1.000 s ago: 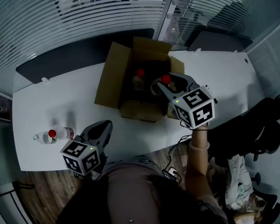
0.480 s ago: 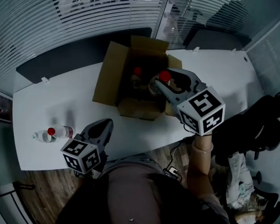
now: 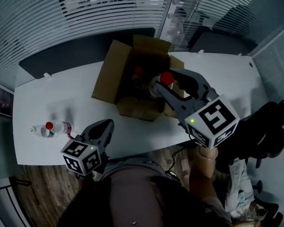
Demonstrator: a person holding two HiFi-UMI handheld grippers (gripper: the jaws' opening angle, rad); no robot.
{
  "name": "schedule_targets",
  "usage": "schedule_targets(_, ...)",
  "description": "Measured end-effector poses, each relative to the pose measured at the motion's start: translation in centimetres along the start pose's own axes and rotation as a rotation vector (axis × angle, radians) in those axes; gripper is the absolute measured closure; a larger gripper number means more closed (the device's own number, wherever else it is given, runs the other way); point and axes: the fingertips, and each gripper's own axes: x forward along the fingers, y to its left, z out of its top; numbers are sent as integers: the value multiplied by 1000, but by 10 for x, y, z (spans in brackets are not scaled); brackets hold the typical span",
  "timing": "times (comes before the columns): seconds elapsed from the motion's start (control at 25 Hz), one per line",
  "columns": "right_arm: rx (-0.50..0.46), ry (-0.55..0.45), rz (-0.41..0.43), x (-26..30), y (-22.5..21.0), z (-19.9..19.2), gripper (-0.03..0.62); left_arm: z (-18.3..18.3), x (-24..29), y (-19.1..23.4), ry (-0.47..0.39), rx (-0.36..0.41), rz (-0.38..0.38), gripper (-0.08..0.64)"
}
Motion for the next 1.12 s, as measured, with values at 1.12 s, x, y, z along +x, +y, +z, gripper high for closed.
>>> schedule_targets(1.12,28,-127,119,-20,76,42,420,-26,-40,-7,19,2,20,551)
